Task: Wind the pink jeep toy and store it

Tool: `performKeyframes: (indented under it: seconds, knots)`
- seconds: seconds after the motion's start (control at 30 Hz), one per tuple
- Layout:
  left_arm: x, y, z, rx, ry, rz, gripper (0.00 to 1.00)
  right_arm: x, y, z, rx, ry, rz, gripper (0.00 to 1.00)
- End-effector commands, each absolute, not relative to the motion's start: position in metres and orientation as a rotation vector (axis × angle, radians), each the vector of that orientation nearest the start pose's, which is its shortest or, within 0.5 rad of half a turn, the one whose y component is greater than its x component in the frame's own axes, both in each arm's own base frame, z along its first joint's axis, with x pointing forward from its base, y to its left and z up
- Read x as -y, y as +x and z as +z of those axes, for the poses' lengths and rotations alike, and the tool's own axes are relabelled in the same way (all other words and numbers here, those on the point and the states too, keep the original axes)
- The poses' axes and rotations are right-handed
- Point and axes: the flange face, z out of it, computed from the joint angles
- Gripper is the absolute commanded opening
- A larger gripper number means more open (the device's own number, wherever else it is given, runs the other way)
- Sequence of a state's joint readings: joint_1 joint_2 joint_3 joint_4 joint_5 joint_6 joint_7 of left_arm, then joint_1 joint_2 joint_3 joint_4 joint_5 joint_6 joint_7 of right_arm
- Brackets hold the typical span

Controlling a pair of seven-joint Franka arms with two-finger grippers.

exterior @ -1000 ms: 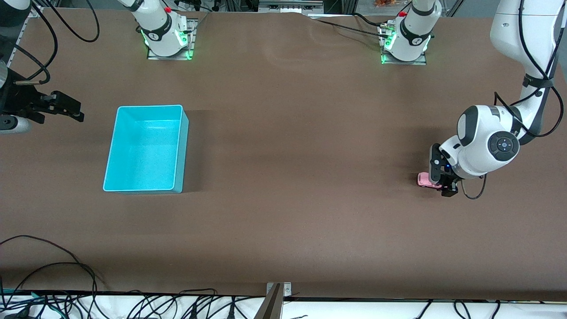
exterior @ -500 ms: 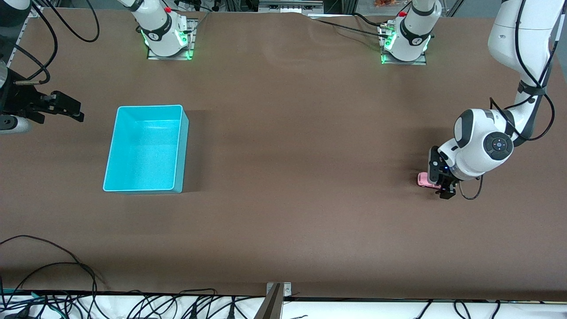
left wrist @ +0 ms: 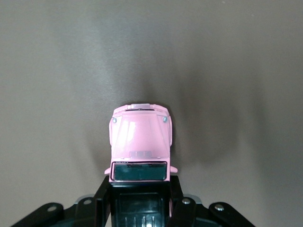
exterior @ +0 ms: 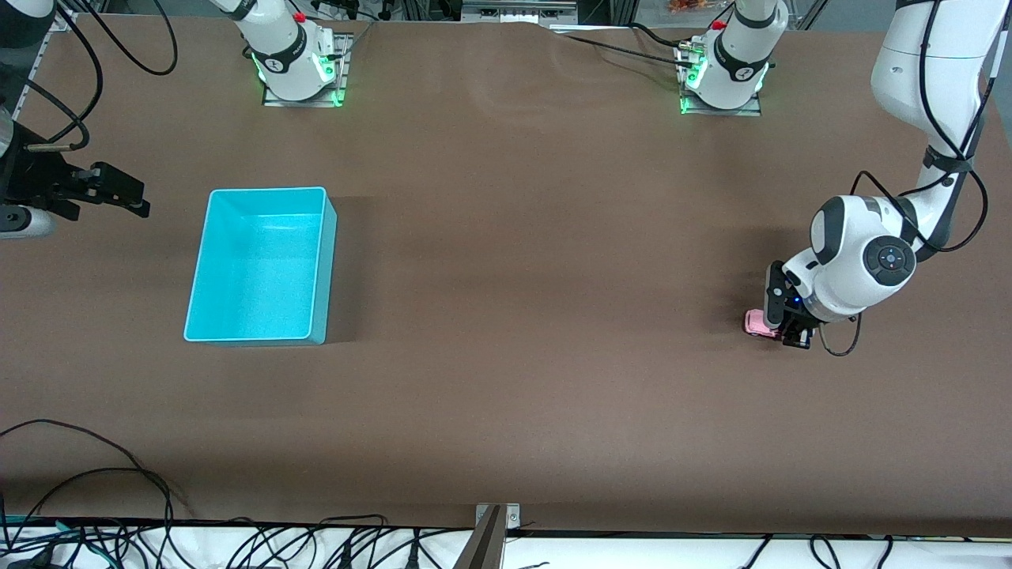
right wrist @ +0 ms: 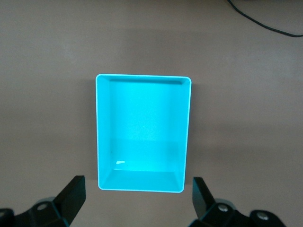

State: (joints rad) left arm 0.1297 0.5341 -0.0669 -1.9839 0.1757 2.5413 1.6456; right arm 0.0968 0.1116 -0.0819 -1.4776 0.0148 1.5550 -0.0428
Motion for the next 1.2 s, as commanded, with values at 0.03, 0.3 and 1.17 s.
performKeyframes:
  seconds: [0.03, 0.3, 1.17]
  knots:
    - [-0.028, 0.609, 0.191, -2.228, -2.123, 0.054, 0.06, -0.012, 0.586, 0.611, 0.092, -3.112, 0.053, 1.0]
    - [-0.029, 0.606, 0.182, -2.234, -2.147, 0.09, 0.0, -0.012, 0.586, 0.611, 0.092, -3.112, 0.053, 1.0]
    - [-0.137, 0.601, 0.158, -2.254, -2.166, 0.134, 0.0, -0.012, 0.586, 0.611, 0.092, -3.112, 0.053, 1.0]
